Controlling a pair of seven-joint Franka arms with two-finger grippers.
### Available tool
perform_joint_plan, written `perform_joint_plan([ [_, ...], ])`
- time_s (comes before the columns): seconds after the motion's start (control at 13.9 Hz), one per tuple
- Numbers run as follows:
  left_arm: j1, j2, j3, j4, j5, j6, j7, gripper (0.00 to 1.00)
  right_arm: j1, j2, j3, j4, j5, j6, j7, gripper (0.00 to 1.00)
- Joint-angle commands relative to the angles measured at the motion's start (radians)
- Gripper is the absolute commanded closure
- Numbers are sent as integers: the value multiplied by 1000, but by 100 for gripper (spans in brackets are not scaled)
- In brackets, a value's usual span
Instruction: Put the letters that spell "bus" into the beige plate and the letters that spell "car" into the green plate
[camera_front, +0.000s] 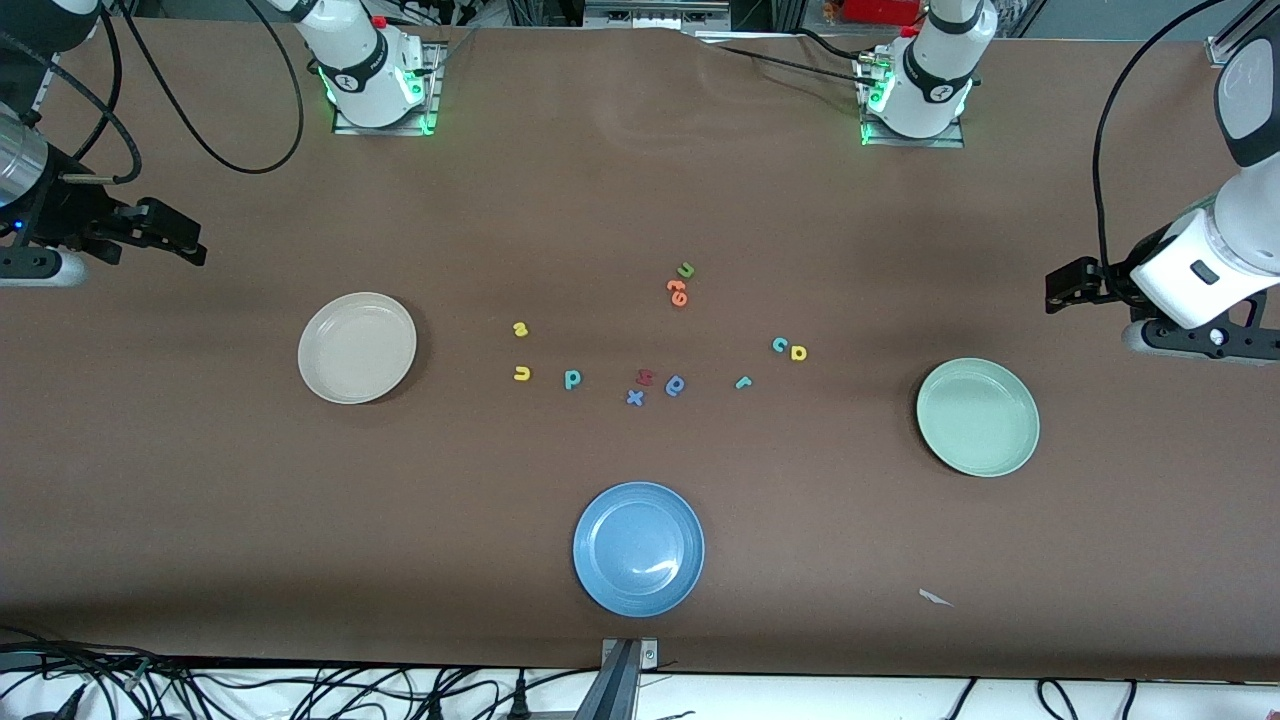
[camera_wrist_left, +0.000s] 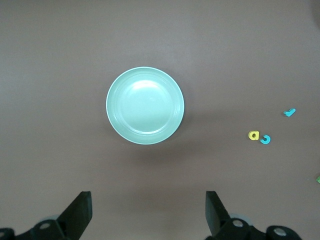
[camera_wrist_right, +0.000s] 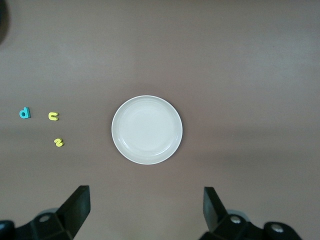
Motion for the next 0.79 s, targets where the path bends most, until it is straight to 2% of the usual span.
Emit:
perform_joint_plan([
  [0.0, 4, -5, -5, 6, 27, -5, 21, 0, -19, 1, 17, 14, -17, -11, 2, 0],
  [0.5, 4, -3, -5, 6, 27, -5, 21, 0, -20, 3, 17, 14, -17, -9, 0, 0],
  [0.72, 4, -3, -5, 6, 27, -5, 21, 0, -22, 6, -12, 14, -8, -6, -15, 0],
])
